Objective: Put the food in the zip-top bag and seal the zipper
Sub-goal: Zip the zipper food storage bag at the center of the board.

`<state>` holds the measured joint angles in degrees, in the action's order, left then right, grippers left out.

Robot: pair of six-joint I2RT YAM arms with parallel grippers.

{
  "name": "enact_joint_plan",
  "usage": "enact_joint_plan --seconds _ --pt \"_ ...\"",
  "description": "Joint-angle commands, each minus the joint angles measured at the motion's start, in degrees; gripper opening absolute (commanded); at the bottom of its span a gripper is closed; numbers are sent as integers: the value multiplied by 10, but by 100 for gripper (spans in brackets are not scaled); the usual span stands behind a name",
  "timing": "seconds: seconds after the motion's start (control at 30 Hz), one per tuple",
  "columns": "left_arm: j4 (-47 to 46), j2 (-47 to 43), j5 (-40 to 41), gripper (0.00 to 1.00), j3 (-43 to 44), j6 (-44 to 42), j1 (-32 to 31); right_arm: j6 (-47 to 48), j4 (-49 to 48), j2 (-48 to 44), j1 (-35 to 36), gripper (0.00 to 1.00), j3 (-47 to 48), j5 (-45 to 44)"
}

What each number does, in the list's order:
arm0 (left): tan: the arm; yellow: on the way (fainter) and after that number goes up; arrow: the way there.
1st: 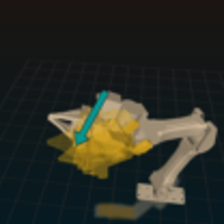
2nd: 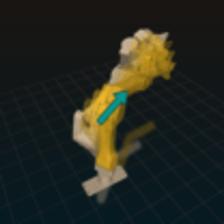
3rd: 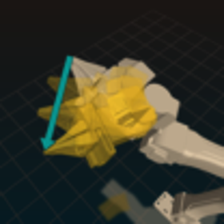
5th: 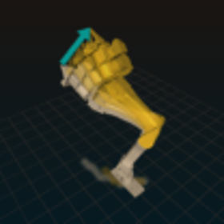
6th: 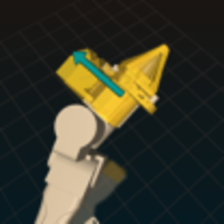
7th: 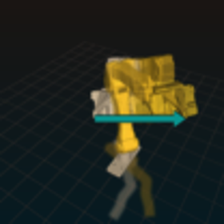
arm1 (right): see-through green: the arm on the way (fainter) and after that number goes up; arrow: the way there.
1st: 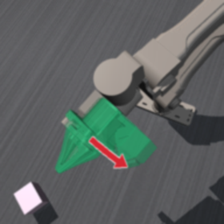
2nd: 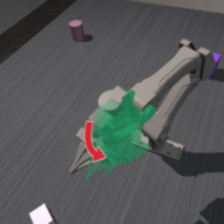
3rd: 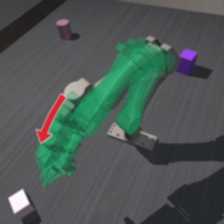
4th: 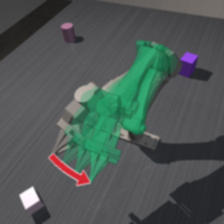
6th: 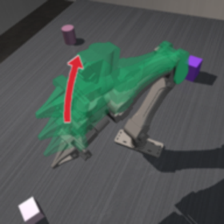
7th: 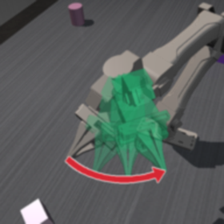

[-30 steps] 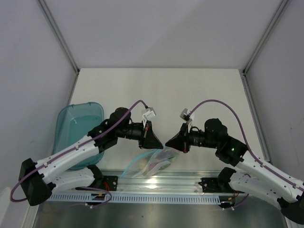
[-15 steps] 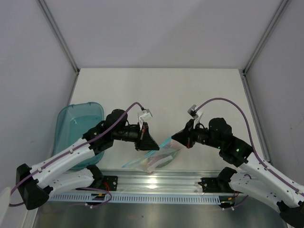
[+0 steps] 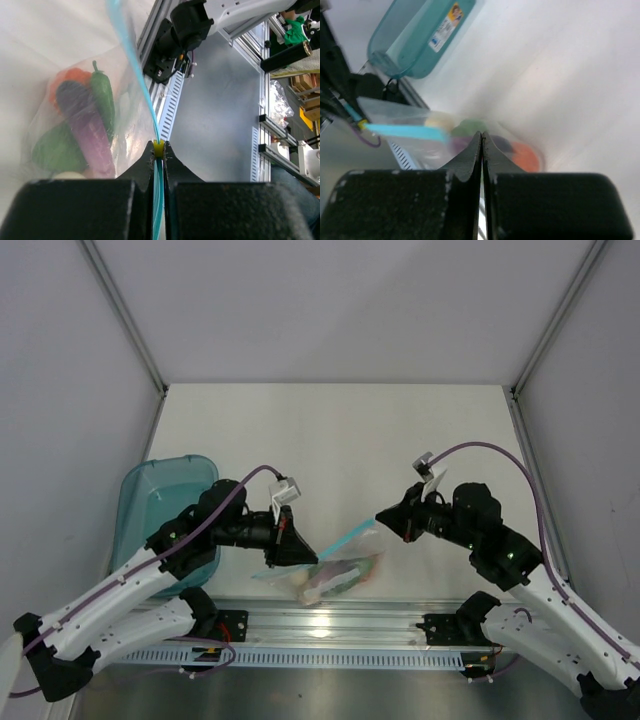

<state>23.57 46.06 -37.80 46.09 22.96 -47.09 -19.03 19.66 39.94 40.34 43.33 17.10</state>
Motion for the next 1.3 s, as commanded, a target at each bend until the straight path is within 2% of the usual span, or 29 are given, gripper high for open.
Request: enact_joint_plan --seconds 0.0,0.23,0.3,0.37,0.4,0.43,0.5,0.6,1.0,1.27 --pt "52 -36 -15 1 -2 -13 5 17 13 -12 -21 0 20 -32" --pt "75 -71 0 1 -14 -14 9 9 6 -22 -32 0 4 -9" --pt "68 -75 -4 1 -17 -12 11 9 -10 -30 -33 0 -6 34" --pt "63 -74 -10 1 -18 -6 11 12 -44 -30 -42 0 -12 141" --pt "59 -70 -16 1 -18 -5 11 9 -54 -22 -43 7 -11 174" --pt "57 -70 -18 1 -19 -5 11 8 -72 -15 -43 19 -10 231" --pt "57 -69 -21 1 -17 -6 11 7 -95 3 -43 43 -6 269" --pt "58 -67 -22 1 -16 -7 11 17 -103 15 -43 50 -1 301" --pt "45 -65 -34 1 -19 2 11 41 -117 75 -44 50 14 314" --pt "38 -68 -38 0 -23 6 11 18 -168 103 -44 39 11 375"
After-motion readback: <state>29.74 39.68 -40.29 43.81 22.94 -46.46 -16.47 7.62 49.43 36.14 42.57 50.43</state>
